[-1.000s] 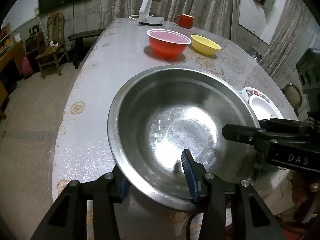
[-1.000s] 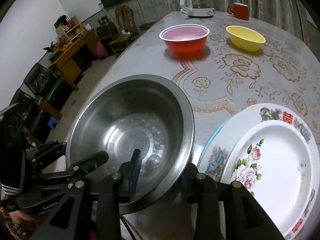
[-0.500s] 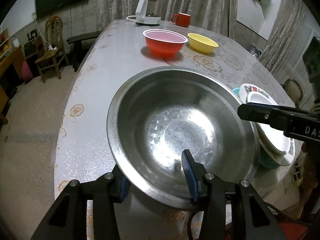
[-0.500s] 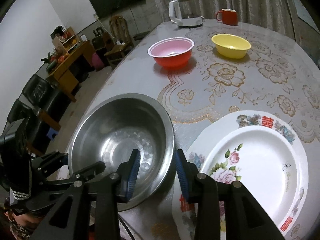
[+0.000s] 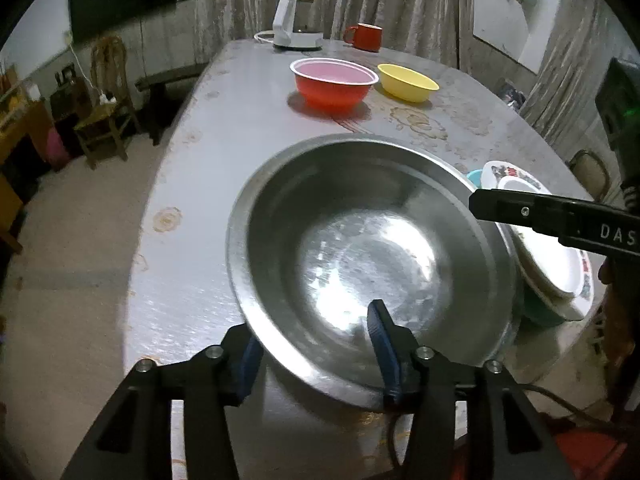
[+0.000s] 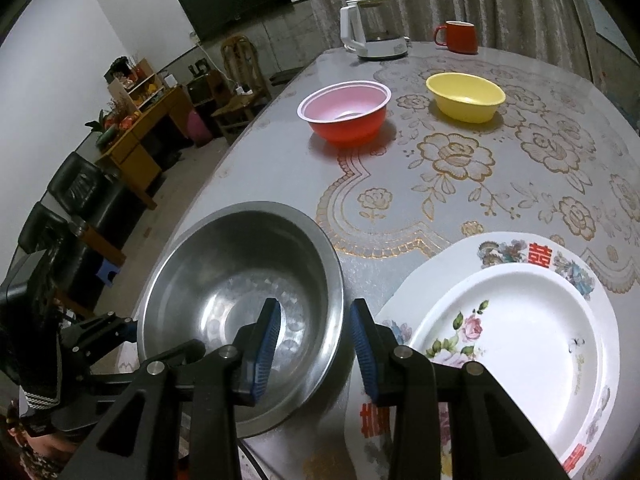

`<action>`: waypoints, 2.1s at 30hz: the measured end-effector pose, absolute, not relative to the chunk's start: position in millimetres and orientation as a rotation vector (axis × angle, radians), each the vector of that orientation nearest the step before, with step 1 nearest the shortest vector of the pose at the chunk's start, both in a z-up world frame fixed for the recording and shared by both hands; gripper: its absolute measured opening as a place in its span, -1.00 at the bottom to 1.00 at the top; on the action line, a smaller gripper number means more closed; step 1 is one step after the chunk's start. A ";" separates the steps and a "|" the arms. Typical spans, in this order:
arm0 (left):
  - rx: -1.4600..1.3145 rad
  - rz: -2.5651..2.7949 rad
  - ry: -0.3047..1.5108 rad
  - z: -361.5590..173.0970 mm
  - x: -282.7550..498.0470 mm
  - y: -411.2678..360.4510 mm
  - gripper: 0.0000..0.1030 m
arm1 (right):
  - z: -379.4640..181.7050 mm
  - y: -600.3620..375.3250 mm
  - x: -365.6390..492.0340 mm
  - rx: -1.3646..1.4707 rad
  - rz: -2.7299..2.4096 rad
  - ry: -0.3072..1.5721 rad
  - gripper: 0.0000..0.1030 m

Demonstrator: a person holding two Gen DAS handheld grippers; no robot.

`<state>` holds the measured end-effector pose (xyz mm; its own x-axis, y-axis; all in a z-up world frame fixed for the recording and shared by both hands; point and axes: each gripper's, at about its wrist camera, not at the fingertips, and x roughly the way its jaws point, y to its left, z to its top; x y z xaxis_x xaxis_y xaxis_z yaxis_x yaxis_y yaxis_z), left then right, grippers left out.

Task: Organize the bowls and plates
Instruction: 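Lift the steel basin with both grippers and lower it beside the plate stack, then open both grippers to release the steel basin rim, then move both grippers to the yellow bowl and grasp its rim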

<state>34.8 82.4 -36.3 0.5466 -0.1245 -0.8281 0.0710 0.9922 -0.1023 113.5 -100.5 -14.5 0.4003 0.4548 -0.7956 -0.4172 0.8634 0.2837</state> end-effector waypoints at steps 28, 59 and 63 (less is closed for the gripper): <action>-0.065 -0.087 0.935 0.5 55.6 80.7 0.71 | -7.0 -123.7 120.0 0.125 0.528 0.995 -0.26; -0.080 -0.270 0.957 24.5 148.7 -7.9 0.80 | 11.5 -209.4 206.1 0.103 0.354 0.923 -0.26; -0.099 -0.281 0.968 22.8 165.9 -14.9 0.83 | 16.7 -224.2 237.0 0.082 0.310 0.905 -0.26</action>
<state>165.9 -14.9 22.8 0.5341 -0.2796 -0.7978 0.1919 0.9592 -0.2077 237.0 -224.2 16.7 0.5765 0.2995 -0.7603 -0.2304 0.9522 0.2004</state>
